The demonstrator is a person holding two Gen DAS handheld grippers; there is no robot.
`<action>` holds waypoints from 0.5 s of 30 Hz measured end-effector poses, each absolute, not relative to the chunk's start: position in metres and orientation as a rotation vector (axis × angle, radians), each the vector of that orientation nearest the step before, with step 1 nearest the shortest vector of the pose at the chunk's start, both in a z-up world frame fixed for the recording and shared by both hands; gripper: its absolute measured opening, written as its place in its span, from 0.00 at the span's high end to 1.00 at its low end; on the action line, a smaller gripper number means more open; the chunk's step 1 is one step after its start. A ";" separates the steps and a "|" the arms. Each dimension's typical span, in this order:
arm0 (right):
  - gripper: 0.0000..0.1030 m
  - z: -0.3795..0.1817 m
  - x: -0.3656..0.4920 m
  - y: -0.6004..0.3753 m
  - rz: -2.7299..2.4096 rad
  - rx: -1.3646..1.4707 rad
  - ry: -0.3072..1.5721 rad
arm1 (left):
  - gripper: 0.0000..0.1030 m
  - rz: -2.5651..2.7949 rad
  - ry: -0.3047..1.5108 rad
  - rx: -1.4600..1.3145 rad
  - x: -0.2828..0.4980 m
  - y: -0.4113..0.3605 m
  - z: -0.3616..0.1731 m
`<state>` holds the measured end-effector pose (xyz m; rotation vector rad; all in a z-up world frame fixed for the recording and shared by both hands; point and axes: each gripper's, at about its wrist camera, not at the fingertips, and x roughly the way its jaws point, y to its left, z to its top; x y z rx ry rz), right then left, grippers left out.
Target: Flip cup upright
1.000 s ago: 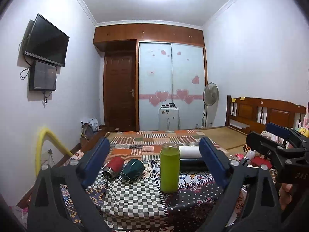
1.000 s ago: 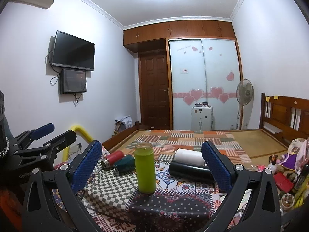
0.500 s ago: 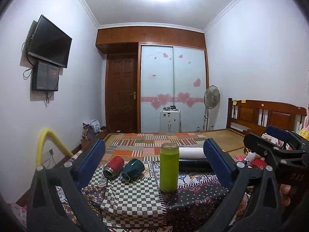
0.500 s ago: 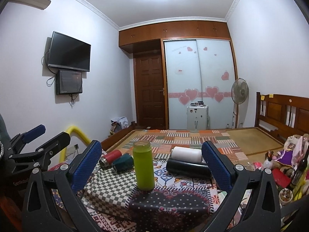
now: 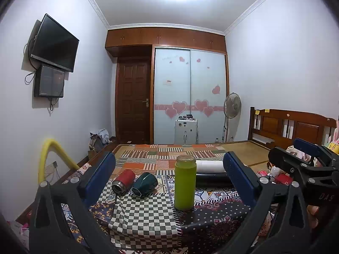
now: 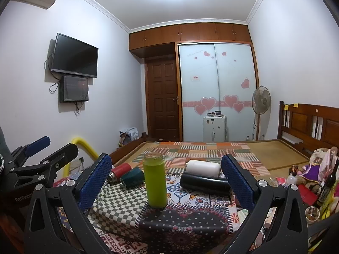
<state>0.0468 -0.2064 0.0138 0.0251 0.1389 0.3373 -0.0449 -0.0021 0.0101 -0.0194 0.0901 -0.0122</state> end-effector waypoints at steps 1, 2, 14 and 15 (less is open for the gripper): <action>0.00 0.014 0.047 -0.207 0.337 0.024 0.139 | 0.00 -0.013 0.092 -0.020 -0.044 -0.002 0.010; 0.00 0.014 0.047 -0.206 0.336 0.023 0.140 | 0.00 -0.014 0.093 -0.020 -0.044 -0.002 0.010; 0.00 0.015 0.047 -0.208 0.333 0.024 0.145 | 0.00 -0.012 0.102 -0.031 -0.041 0.000 0.008; 0.00 0.015 0.047 -0.208 0.332 0.024 0.146 | 0.00 -0.012 0.103 -0.032 -0.041 -0.001 0.008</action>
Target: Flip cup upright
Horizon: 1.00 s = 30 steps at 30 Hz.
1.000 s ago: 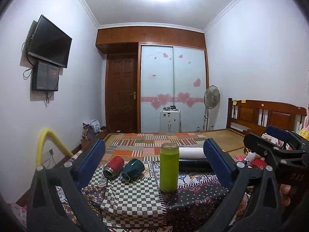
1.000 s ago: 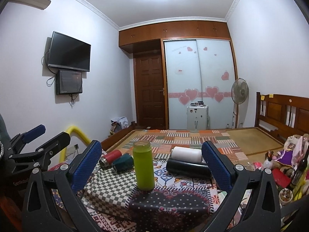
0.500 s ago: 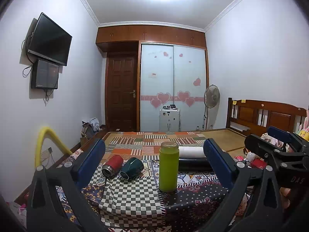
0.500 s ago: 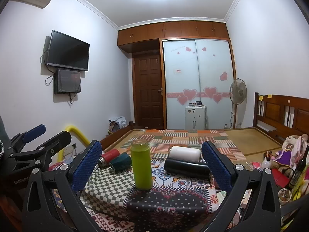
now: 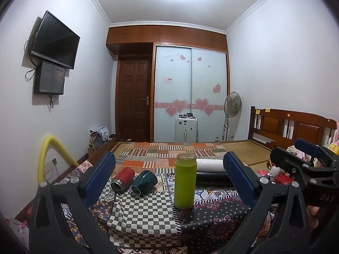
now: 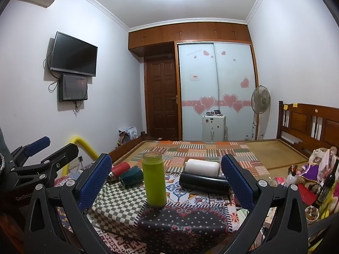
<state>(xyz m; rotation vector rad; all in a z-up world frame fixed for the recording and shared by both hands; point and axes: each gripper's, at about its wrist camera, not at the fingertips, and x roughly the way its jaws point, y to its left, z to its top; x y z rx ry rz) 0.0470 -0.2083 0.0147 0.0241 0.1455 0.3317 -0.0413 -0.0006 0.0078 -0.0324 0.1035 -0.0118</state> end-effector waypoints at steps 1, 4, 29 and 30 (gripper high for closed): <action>0.00 0.015 0.047 -0.208 0.331 0.025 0.146 | 0.00 -0.012 0.105 -0.032 -0.041 -0.001 0.007; 0.00 0.015 0.047 -0.209 0.330 0.027 0.149 | 0.00 -0.010 0.107 -0.030 -0.041 0.000 0.006; 0.00 0.018 0.047 -0.210 0.322 0.032 0.142 | 0.00 -0.052 0.099 -0.010 -0.042 -0.008 0.008; 0.00 0.018 0.047 -0.211 0.322 0.033 0.142 | 0.00 -0.051 0.098 -0.009 -0.042 -0.009 0.008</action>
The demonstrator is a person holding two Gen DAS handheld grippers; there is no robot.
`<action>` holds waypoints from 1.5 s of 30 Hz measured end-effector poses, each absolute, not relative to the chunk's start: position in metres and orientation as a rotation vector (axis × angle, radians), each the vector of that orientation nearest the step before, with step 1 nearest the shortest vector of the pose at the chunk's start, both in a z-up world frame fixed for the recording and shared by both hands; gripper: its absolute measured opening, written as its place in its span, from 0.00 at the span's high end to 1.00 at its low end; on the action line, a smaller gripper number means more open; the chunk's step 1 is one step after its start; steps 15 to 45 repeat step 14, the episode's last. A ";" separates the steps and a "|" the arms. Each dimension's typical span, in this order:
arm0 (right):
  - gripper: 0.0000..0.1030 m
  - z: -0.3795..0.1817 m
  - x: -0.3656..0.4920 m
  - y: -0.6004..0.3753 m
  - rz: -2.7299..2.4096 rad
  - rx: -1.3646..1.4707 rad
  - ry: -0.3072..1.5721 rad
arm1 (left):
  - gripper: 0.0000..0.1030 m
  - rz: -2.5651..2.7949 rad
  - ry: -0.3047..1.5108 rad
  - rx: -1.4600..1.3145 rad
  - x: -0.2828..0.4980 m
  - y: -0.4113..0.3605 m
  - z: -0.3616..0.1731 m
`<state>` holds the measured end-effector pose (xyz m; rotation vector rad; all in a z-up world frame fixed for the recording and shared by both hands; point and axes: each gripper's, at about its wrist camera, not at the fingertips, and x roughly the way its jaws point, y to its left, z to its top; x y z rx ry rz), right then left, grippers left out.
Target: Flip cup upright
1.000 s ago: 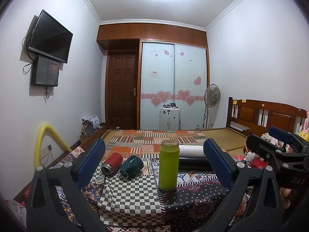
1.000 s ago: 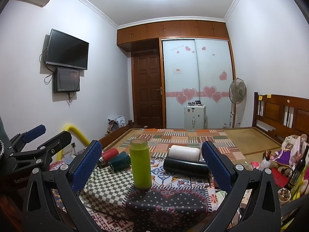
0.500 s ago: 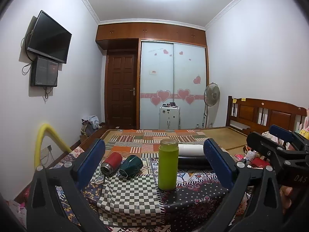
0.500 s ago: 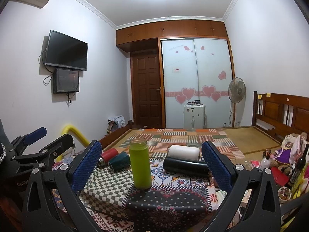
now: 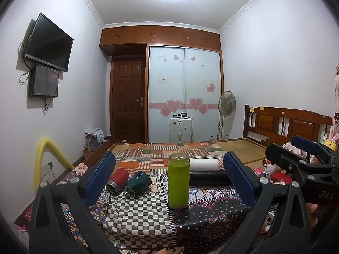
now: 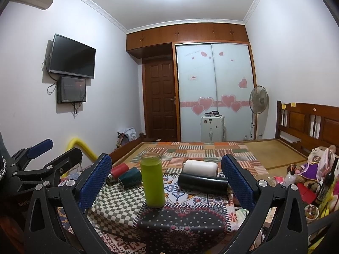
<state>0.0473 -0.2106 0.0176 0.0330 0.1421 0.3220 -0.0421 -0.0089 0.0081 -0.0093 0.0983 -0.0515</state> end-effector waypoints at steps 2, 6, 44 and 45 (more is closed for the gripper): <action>0.00 0.018 0.047 -0.211 0.321 0.035 0.140 | 0.00 -0.051 0.094 -0.005 -0.044 -0.010 0.008; 0.00 0.018 0.047 -0.212 0.319 0.037 0.139 | 0.00 -0.053 0.091 0.000 -0.045 -0.010 0.008; 0.00 0.018 0.046 -0.213 0.318 0.035 0.139 | 0.00 -0.056 0.098 -0.001 -0.045 -0.012 0.009; 0.00 0.018 0.046 -0.213 0.318 0.035 0.139 | 0.00 -0.056 0.098 -0.001 -0.045 -0.012 0.009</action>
